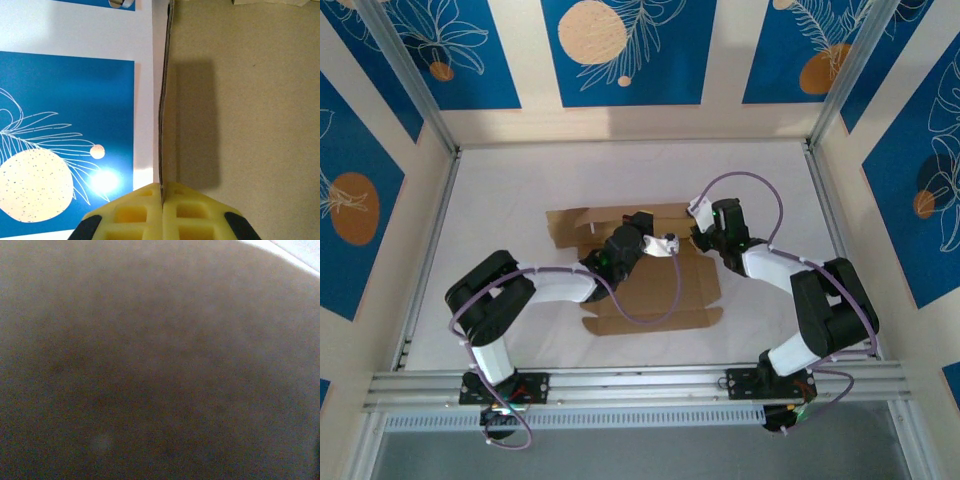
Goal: Fold the paper box
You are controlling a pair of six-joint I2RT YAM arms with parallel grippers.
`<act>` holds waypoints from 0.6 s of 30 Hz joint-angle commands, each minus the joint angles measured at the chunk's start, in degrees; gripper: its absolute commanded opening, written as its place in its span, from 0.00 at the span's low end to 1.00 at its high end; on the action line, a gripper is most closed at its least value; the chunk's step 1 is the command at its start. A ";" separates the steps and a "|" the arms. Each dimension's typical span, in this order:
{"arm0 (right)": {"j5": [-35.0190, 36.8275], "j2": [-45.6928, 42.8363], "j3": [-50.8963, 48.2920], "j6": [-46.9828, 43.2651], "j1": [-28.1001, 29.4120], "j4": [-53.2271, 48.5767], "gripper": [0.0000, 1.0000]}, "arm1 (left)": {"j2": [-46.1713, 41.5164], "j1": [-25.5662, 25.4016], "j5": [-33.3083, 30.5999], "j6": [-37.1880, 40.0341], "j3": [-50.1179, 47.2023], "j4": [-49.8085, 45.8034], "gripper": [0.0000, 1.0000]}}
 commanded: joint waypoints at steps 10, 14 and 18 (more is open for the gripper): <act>21.76 6.12 5.50 10.12 2.27 -5.00 0.08 | 0.07 -3.08 -1.65 -3.41 2.06 -3.34 0.00; 27.36 7.91 7.66 14.99 3.68 -7.69 0.08 | 0.29 -3.68 -2.82 -4.47 3.10 -4.40 0.00; 32.19 10.38 10.19 16.95 5.64 -10.03 0.08 | 0.23 -4.14 -3.26 -4.87 3.88 -5.41 0.00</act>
